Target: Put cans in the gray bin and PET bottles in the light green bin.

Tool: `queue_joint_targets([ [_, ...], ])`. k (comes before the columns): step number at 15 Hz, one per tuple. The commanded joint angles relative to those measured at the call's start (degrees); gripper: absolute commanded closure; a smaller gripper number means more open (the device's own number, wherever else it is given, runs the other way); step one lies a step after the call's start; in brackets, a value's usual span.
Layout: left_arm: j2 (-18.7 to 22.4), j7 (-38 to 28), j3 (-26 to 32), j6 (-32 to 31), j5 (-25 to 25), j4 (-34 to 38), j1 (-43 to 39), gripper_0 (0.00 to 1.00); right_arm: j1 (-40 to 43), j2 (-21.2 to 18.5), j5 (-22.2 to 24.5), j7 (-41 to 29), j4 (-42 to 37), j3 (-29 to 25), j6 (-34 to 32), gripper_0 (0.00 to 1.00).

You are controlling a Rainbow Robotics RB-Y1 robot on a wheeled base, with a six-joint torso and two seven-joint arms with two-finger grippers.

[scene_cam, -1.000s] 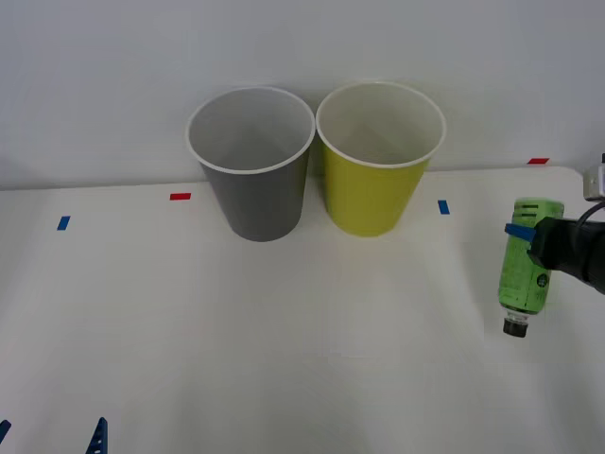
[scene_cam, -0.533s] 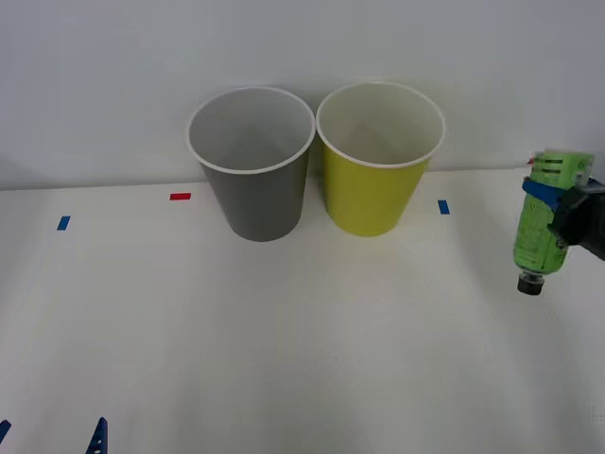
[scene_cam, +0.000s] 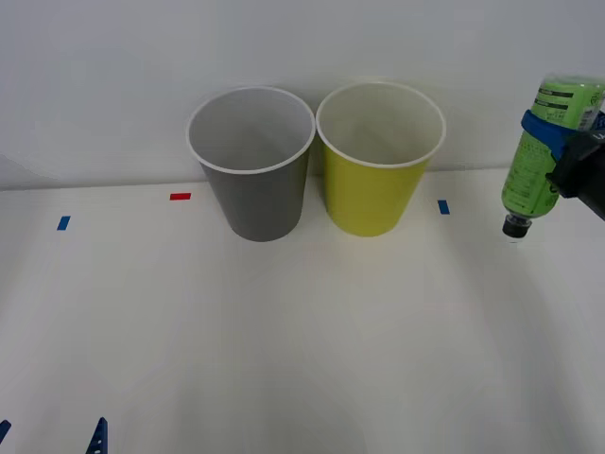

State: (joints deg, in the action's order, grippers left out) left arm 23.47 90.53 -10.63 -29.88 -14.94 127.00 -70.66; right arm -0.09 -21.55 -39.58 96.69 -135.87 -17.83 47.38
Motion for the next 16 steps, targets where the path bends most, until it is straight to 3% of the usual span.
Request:
queue_joint_targets([
  [1, 0.0, 0.0, 0.0, 0.0, 0.0, 0.0, 0.0, 0.0, -3.95, 2.65, 6.01, -1.24, -1.42, 2.45, 0.35, 1.0],
  [7, 0.0, 0.0, 0.0, 0.0, 0.0, 0.0, 0.0, 0.0, -12.21, 6.78, 15.32, -5.99, -1.33, 7.19, 0.79, 1.0],
  [10, 0.0, 0.0, 0.0, 0.0, 0.0, 0.0, 0.0, 0.0, -17.66, 7.66, 17.96, -8.36, -1.15, 8.07, 5.1, 1.0],
  [13, 0.0, 0.0, 0.0, 0.0, 0.0, 0.0, 0.0, 0.0, -23.73, 8.01, 27.19, -9.5, 3.42, 12.29, 5.01, 1.0],
  [16, 0.0, 0.0, 0.0, 0.0, 0.0, 0.0, 0.0, 0.0, -27.42, 8.45, 30.35, -11.0, 11.77, 15.1, -1.32, 1.0],
])
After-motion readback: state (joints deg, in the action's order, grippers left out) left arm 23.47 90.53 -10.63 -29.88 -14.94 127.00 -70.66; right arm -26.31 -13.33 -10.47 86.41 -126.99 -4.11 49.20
